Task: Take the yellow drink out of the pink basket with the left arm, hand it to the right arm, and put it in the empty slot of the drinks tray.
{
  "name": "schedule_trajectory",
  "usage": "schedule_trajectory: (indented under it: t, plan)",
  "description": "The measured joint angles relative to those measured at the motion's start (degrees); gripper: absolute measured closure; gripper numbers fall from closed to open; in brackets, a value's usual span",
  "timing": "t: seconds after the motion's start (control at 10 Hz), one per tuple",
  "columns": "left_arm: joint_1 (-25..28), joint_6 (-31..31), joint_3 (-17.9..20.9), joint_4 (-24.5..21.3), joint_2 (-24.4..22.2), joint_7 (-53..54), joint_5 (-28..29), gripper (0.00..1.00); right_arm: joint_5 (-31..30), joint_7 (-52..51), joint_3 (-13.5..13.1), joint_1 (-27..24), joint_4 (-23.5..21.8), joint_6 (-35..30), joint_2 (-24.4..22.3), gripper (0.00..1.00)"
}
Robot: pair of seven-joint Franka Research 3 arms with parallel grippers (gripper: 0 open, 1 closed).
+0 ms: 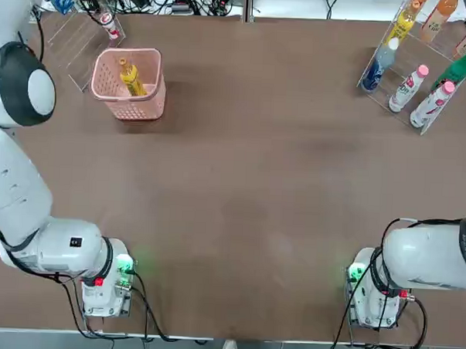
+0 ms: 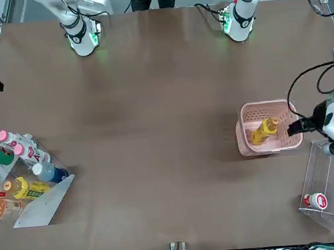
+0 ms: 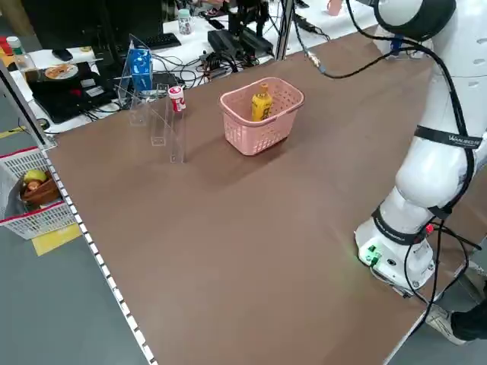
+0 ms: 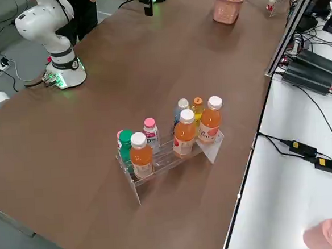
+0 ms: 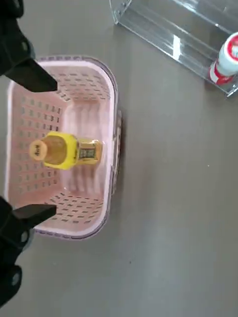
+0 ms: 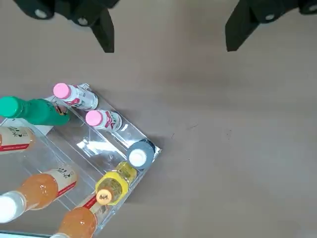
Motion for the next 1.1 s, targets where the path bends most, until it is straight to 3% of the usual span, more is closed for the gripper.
schedule_trajectory:
  t: [0.3, 0.7, 1.1]
  plan:
    - [0.3, 2.7, -1.0, -3.9, -1.3, -0.5, 0.0, 0.00, 0.0, 0.0, -0.1, -0.1, 0.0, 0.1, 0.0, 0.01]
    - [0.6, 13.4, -2.1, -15.8, -5.5, -0.6, 0.0, 0.00, 0.0, 0.0, -0.3, -1.1, 0.0, 0.1, 0.0, 0.01]
    - [0.7, 18.1, -3.1, -22.0, -6.6, -2.7, 0.0, 0.00, 0.0, 0.0, -0.4, -1.4, 0.0, 0.1, 0.0, 0.01]
